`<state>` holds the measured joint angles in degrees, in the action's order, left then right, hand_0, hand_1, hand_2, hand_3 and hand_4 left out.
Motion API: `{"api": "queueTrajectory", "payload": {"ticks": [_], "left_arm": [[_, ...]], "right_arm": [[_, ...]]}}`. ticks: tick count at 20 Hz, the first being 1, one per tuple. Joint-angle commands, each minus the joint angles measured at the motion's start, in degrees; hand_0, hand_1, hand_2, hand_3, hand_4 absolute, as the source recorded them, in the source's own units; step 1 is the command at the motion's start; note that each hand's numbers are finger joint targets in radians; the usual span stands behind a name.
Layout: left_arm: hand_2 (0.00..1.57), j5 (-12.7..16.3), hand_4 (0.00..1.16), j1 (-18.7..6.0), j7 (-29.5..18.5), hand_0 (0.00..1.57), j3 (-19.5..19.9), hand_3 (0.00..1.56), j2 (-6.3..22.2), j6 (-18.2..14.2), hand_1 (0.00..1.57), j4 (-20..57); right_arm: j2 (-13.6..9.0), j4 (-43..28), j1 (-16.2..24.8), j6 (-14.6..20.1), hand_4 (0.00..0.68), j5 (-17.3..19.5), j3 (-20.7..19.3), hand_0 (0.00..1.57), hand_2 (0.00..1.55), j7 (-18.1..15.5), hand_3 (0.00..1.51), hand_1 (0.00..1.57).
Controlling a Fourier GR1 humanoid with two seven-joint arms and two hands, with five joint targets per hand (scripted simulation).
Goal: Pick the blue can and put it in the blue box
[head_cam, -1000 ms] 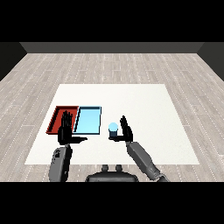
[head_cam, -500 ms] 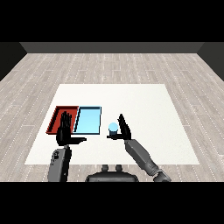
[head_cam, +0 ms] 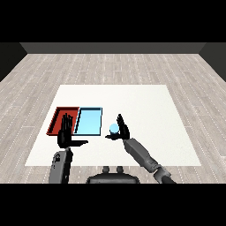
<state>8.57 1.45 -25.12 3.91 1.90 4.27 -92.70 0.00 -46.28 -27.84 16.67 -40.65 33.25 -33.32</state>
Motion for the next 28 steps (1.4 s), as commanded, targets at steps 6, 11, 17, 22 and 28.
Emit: {"api": "queueTrajectory", "payload": {"ticks": [6,11,17,22,28], "left_arm": [[0.0,3.0,0.0,-0.9,0.9,0.0,2.9,0.0,2.8,2.8,0.0,1.3],[0.0,1.5,0.0,-1.0,-0.9,0.0,1.3,0.0,1.0,1.8,0.0,1.7],[0.0,1.6,0.0,0.9,0.2,0.0,-0.2,0.0,0.1,1.7,0.0,-1.2],[0.0,-0.6,0.0,-3.3,0.5,0.0,-1.0,0.0,-0.7,-0.3,0.0,3.5],[0.0,-5.6,0.0,-1.4,-0.4,0.0,-5.5,0.0,-1.8,-2.5,0.0,3.5]], "right_arm": [[0.0,-2.1,2.4,5.1,0.0,-2.2,3.9,0.0,0.0,-1.4,0.0,0.0],[0.0,6.4,-5.8,9.6,0.647,-7.1,7.8,1.55,1.48,-0.2,1.45,1.55],[0.0,4.5,-7.7,13.2,0.683,-5.0,7.8,1.56,1.49,4.6,1.44,1.56],[0.0,1.7,-4.0,12.5,0.659,1.3,5.2,1.52,1.47,1.7,1.42,1.52],[-1.6,-11.3,-4.7,19.0,0.649,6.7,6.1,1.47,1.45,10.3,1.41,1.47]]}}
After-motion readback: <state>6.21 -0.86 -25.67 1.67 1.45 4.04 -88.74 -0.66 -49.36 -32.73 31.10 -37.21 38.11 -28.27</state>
